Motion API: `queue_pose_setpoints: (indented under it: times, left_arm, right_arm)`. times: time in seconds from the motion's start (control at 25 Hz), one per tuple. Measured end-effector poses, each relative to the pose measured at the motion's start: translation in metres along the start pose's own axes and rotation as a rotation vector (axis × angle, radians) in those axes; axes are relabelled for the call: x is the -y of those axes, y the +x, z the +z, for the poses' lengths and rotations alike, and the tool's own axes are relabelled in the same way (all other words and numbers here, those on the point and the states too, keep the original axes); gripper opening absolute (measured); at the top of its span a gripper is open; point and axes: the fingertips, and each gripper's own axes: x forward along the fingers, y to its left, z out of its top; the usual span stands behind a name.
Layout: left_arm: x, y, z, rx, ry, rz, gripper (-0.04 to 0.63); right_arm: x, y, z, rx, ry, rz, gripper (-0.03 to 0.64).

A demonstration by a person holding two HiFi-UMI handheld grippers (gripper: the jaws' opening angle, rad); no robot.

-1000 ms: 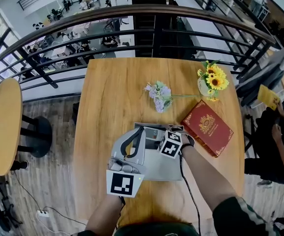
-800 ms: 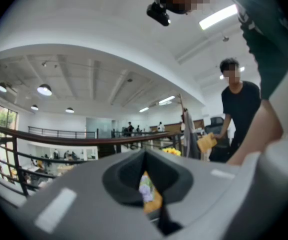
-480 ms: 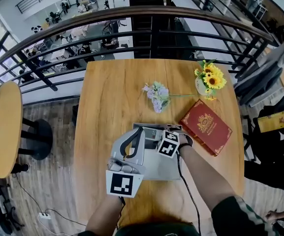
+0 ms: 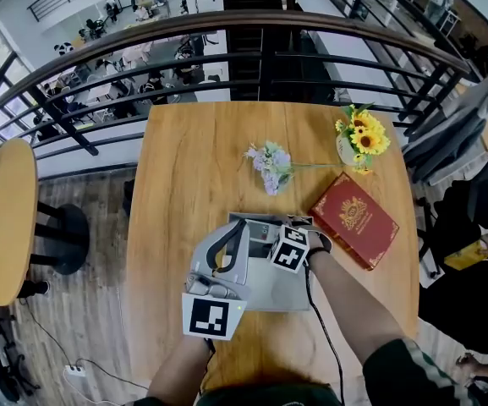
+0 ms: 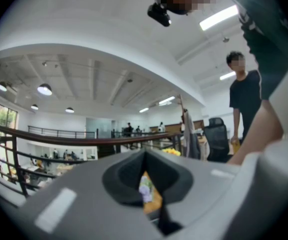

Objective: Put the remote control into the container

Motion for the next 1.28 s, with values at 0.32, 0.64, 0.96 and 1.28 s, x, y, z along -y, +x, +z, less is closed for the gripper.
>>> queue_pose_setpoints:
  times: [0.32, 0.64, 0.96, 1.28]
  left_arm:
    - [0.001, 0.000, -0.003, -0.005, -0.001, -0.003, -0.005]
    - [0.002, 0.001, -0.003, -0.001, -0.011, 0.002, -0.005]
    - [0.000, -0.004, 0.000, 0.002, 0.004, 0.011, -0.005]
    - [0.003, -0.013, 0.020, 0.027, -0.005, 0.019, -0.005]
  right_arm:
    - [0.000, 0.001, 0.001, 0.005, -0.002, 0.005, 0.295]
    - [0.000, -0.001, 0.001, 0.015, -0.007, 0.004, 0.295]
    - [0.002, -0.005, -0.003, 0.015, -0.030, -0.034, 0.293]
    - [-0.003, -0.031, 0.006, 0.060, -0.012, -0.070, 0.294]
